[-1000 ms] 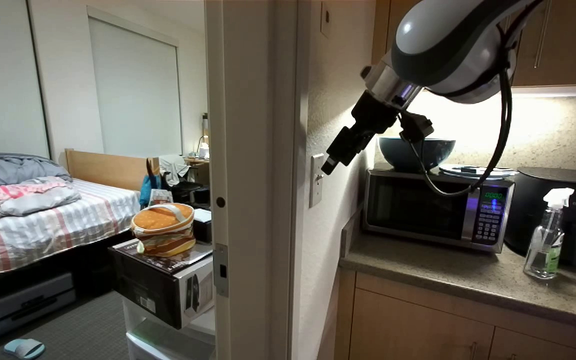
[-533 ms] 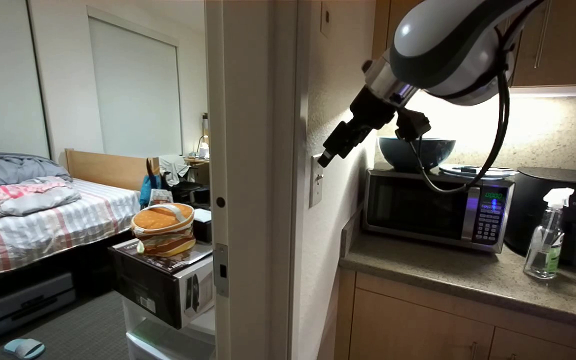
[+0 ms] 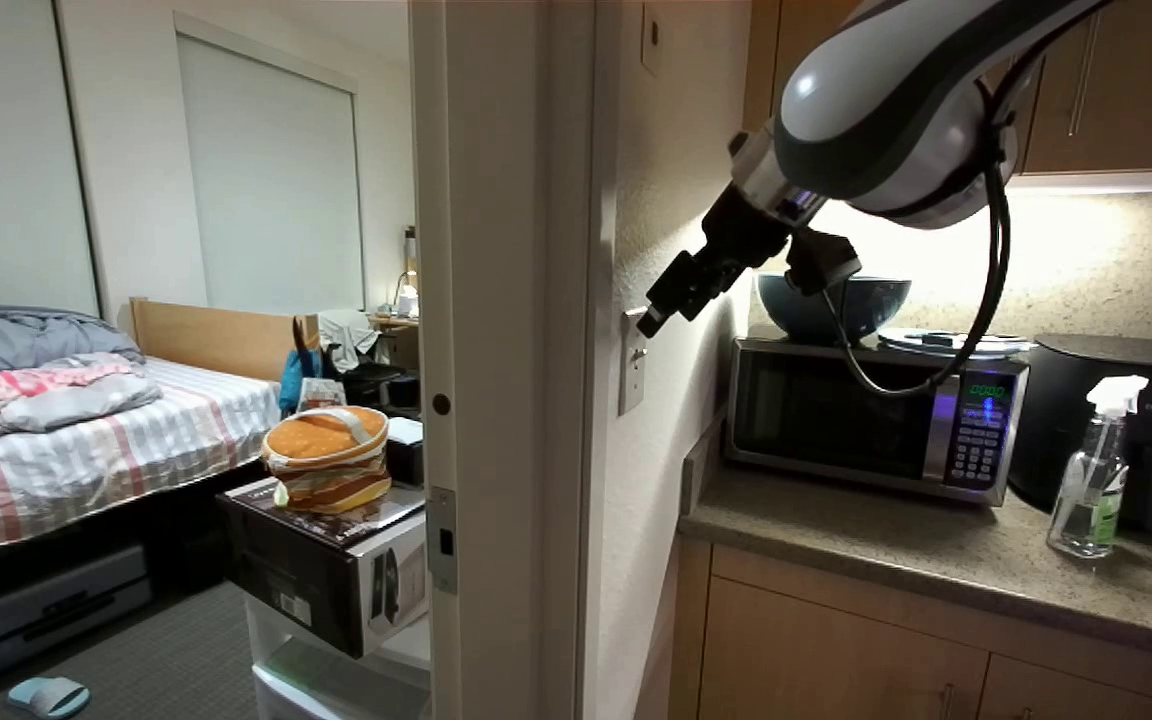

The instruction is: Switch on the light

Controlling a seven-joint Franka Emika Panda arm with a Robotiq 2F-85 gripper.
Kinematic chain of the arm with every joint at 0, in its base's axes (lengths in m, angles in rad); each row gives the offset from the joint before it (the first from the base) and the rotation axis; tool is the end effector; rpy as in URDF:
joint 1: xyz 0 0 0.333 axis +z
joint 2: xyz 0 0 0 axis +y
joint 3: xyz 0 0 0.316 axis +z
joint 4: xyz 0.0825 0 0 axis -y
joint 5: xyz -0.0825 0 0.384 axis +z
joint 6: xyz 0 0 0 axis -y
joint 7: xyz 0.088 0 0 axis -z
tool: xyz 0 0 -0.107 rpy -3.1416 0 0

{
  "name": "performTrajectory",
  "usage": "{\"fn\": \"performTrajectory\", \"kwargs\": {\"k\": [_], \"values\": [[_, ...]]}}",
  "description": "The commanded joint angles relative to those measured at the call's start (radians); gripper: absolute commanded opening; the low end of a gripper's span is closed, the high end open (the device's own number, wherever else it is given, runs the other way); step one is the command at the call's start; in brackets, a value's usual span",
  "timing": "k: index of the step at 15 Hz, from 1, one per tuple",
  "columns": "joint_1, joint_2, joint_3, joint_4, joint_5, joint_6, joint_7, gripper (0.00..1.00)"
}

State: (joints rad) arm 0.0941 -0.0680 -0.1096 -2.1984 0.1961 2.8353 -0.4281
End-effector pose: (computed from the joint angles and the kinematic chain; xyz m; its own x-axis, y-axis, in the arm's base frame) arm 0.5657 -0.0199 0.4943 0.7308 0.2223 0.6454 0.2033 -0.9735 0.1051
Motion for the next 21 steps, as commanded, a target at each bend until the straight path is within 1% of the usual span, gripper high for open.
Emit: {"fn": "performTrajectory", "kwargs": {"k": [1,8,9,10,11,13,16,21], "values": [[-0.008,0.028,-0.005,0.018,-0.015,0.031,0.038,1.0],[-0.002,0.047,-0.018,0.04,-0.001,0.011,0.041,1.0],[-0.003,0.049,-0.019,0.042,-0.009,0.005,0.048,1.0],[-0.008,0.048,-0.019,0.04,-0.044,-0.001,0.079,1.0],[0.0,0.039,-0.02,0.028,-0.007,0.005,0.032,1.0],[0.0,0.041,-0.02,0.028,-0.01,0.004,0.037,1.0],[0.0,0.04,-0.023,0.032,0.006,-0.033,0.028,1.0],[0.004,0.033,-0.023,0.029,0.033,-0.057,0.008,1.0]]}}
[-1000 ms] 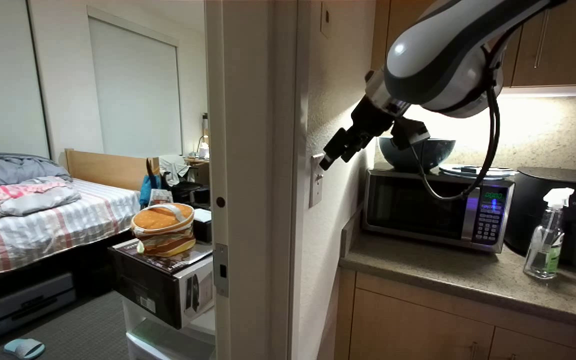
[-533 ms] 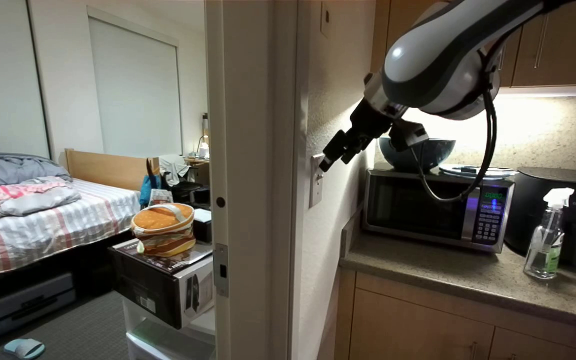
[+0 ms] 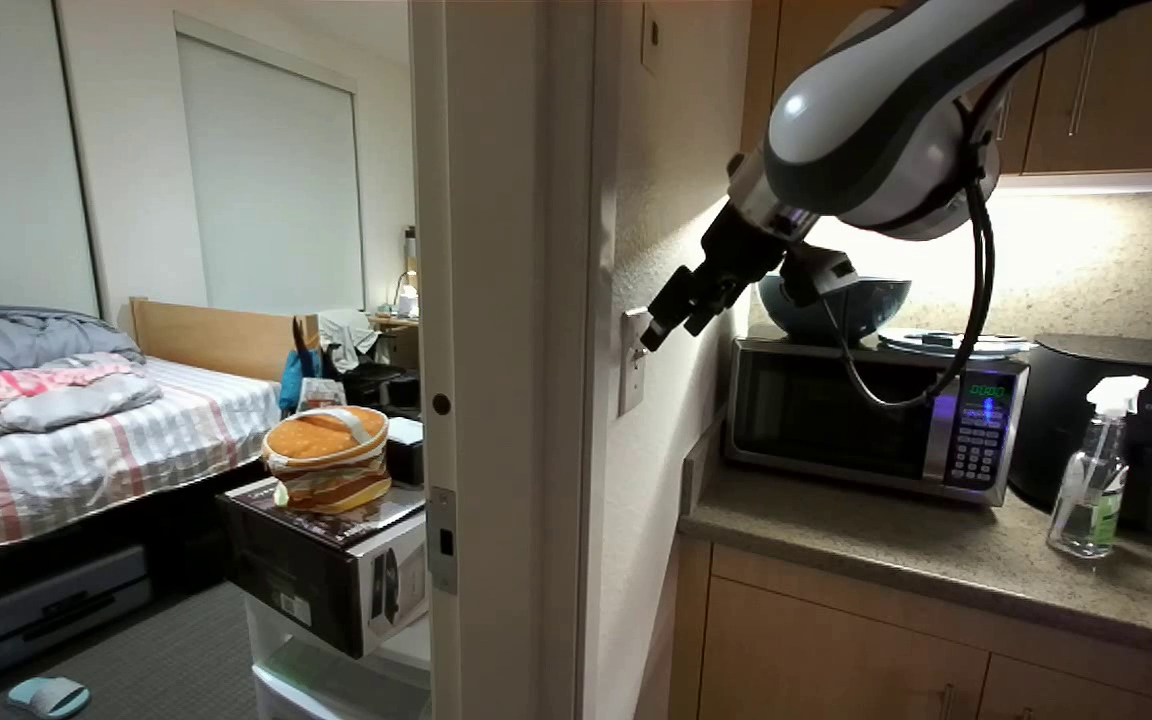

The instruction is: Switch on the light

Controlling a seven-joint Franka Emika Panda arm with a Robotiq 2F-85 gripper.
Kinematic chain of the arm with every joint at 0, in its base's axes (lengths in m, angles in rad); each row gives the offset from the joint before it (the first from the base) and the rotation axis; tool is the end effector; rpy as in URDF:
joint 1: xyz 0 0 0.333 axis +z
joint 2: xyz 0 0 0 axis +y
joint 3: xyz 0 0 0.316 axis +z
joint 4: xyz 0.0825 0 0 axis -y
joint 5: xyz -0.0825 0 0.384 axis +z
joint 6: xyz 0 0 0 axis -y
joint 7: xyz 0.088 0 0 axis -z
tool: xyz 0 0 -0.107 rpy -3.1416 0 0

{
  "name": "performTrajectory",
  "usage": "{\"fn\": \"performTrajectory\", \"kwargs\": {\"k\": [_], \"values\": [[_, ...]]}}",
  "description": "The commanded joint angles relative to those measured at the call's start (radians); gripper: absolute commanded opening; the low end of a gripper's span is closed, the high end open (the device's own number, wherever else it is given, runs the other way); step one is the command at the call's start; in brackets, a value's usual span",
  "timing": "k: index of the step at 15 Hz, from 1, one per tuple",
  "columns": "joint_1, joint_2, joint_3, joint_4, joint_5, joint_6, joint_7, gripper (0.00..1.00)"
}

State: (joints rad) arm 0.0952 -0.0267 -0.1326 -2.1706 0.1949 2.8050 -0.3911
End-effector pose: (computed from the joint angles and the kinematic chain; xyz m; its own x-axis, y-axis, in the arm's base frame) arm 0.5753 -0.0313 0.4808 0.7680 0.1743 0.6163 0.1635 -0.9837 0.0744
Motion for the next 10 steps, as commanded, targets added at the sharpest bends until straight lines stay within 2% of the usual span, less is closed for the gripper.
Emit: {"fn": "performTrajectory", "kwargs": {"k": [1,10], "values": [[0.005,-0.011,0.0,-0.002,0.038,-0.03,-0.036,1.0],[0.014,0.003,0.0,-0.002,0.04,0.021,-0.038,1.0]]}}
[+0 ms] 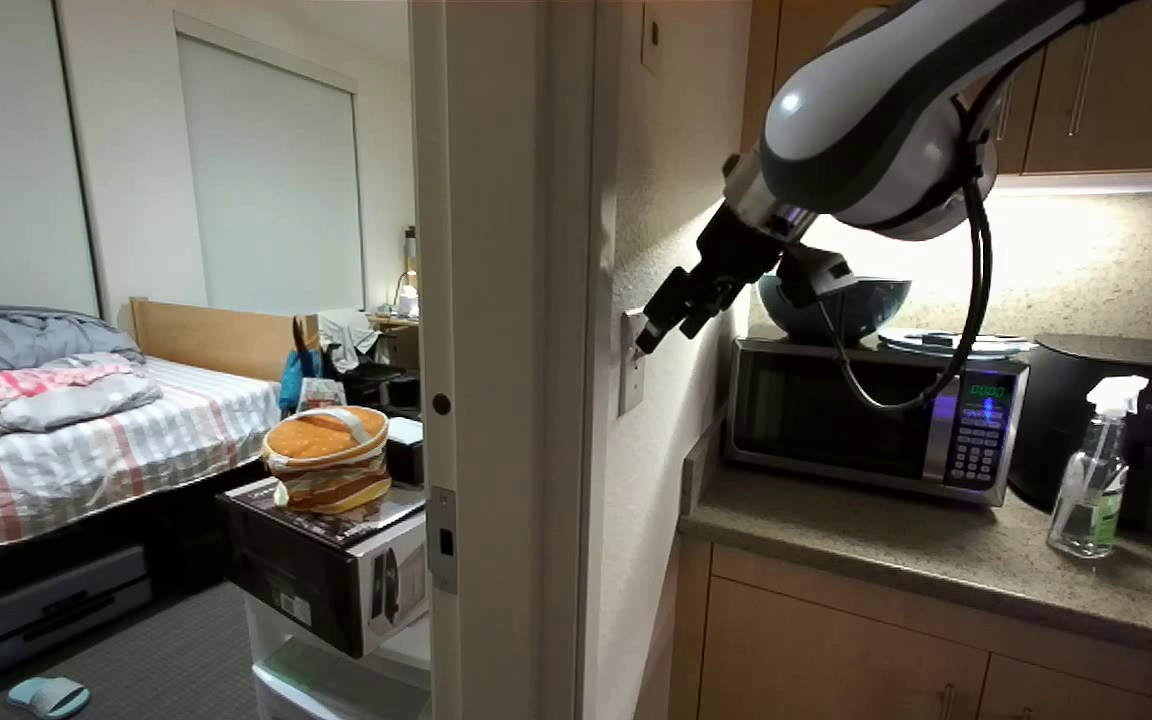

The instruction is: Switch on the light

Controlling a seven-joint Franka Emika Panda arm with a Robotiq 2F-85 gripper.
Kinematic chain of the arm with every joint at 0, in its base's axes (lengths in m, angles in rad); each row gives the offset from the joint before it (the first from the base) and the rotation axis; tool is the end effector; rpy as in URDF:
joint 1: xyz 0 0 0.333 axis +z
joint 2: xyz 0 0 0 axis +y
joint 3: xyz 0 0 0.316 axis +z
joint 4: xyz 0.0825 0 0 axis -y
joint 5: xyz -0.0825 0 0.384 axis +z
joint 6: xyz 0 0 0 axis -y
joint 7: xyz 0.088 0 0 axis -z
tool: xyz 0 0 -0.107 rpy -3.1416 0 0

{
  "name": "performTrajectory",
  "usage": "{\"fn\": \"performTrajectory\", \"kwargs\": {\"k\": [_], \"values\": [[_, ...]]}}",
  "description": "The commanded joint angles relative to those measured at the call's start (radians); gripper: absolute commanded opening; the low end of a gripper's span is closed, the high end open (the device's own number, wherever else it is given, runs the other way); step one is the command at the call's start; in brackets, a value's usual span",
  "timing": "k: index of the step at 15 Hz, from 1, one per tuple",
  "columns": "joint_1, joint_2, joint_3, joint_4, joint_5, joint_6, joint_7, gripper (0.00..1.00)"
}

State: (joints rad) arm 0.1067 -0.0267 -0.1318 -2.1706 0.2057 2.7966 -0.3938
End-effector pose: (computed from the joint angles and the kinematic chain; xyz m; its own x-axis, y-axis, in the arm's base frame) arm 0.5754 -0.0245 0.4796 0.7710 0.1767 0.6118 0.1739 -0.9826 0.0647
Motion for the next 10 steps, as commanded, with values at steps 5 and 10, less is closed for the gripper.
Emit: {"fn": "performTrajectory", "kwargs": {"k": [5,10], "values": [[-0.008,0.026,-0.009,-0.011,-0.045,0.163,0.034,1.0],[-0.001,0.009,-0.009,-0.017,-0.022,0.114,0.006,1.0]]}}
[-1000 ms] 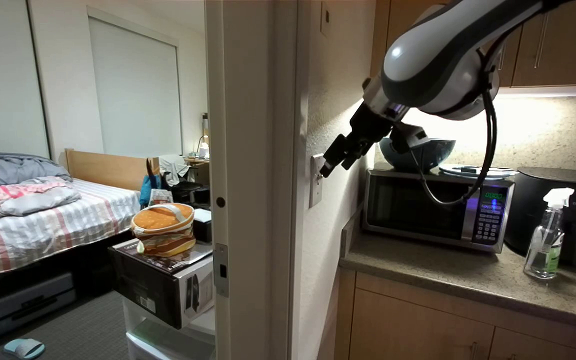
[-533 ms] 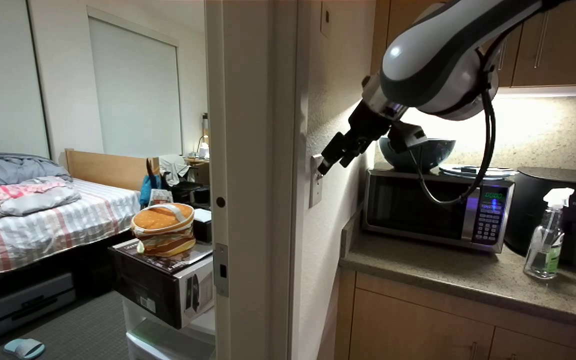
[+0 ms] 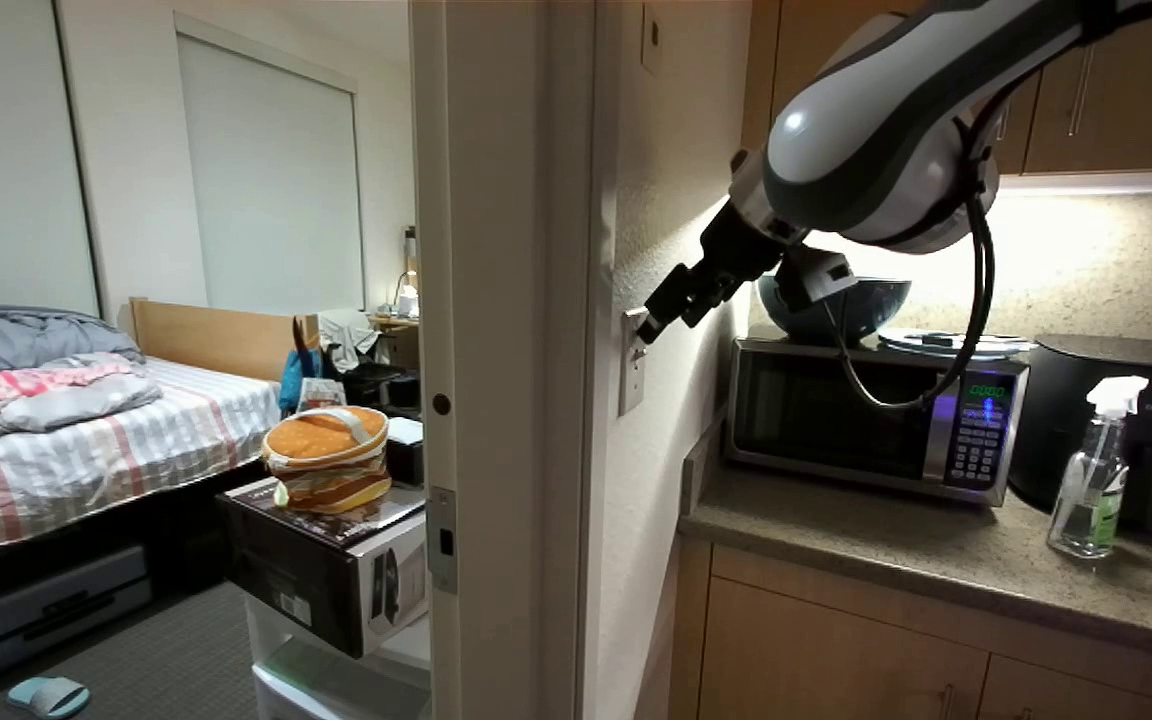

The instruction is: Switch on the light

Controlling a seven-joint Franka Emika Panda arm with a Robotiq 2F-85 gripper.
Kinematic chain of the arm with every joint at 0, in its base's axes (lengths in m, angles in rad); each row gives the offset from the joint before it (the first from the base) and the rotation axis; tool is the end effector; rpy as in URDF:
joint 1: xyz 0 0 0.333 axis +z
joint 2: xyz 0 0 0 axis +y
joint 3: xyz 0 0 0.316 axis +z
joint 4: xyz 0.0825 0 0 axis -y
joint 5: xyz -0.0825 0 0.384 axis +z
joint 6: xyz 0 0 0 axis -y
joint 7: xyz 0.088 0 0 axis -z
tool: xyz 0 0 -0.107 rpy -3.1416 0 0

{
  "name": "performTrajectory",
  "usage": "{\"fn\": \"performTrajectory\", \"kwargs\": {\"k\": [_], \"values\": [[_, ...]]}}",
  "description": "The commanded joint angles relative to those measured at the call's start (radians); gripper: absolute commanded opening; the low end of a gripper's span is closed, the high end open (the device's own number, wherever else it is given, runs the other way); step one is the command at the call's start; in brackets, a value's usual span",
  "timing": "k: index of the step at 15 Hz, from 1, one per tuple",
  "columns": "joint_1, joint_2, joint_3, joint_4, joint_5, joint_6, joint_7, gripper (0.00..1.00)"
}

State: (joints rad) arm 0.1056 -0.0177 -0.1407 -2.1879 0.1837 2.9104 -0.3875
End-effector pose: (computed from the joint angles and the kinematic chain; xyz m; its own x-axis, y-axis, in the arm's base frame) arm 0.5763 -0.0318 0.4813 0.7209 0.1801 0.6693 0.1457 -0.9835 0.1076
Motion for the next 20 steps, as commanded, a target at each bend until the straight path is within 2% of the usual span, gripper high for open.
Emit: {"fn": "performTrajectory", "kwargs": {"k": [1,5,8,11,15,16,20], "values": [[0.002,0.0,0.001,-0.001,0.009,-0.004,-0.014,1.0],[0.007,-0.004,0.003,-0.001,0.035,-0.013,-0.033,1.0],[0.001,0.007,-0.001,0.003,0.006,-0.021,0.0,1.0],[-0.011,0.027,-0.013,0.015,-0.045,-0.098,0.059,1.0],[-0.005,0.036,-0.025,0.03,-0.014,-0.193,0.062,1.0],[-0.056,0.038,0.024,0.034,-0.022,-0.209,0.072,1.0],[-0.082,0.031,0.051,0.02,-0.02,-0.196,0.064,1.0]]}}
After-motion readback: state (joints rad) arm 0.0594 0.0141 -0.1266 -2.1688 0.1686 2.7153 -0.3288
